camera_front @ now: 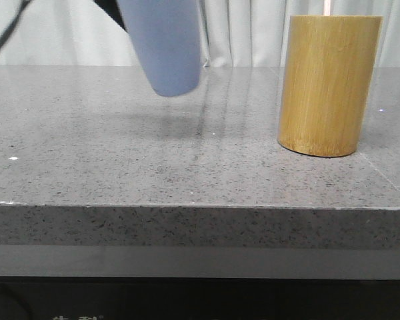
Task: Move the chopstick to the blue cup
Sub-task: 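Lift the blue cup with the left gripper and carry it toward the bamboo holder, then lower the blue cup beside the bamboo holder, open the left gripper, withdraw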
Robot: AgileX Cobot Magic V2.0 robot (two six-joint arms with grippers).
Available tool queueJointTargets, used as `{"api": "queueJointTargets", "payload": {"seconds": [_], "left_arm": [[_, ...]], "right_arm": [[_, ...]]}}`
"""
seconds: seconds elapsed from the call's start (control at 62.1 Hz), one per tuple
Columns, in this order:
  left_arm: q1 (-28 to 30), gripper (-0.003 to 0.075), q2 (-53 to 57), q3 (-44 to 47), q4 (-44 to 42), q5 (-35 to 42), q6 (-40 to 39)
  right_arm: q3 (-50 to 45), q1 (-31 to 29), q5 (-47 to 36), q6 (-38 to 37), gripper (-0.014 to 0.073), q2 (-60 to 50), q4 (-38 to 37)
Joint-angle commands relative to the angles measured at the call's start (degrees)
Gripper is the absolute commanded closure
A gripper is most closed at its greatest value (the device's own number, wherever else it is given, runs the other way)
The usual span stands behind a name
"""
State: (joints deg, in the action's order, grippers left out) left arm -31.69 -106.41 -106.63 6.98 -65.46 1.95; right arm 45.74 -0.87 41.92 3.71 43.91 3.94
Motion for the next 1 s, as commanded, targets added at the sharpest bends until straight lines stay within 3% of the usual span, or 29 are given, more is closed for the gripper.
{"api": "queueJointTargets", "payload": {"seconds": [0.0, 0.982], "left_arm": [[-1.6, 0.0739, 1.0, -3.7, 0.1, 1.2, 0.0], [-2.9, 0.0739, -4.8, -5.4, 0.1, -1.9, 0.0]], "right_arm": [[1.9, -0.4, -3.0, 0.5, 0.0078, 0.0, -0.3], [1.9, -0.4, -2.8, 0.5, 0.0078, 0.0, -0.3]]}}
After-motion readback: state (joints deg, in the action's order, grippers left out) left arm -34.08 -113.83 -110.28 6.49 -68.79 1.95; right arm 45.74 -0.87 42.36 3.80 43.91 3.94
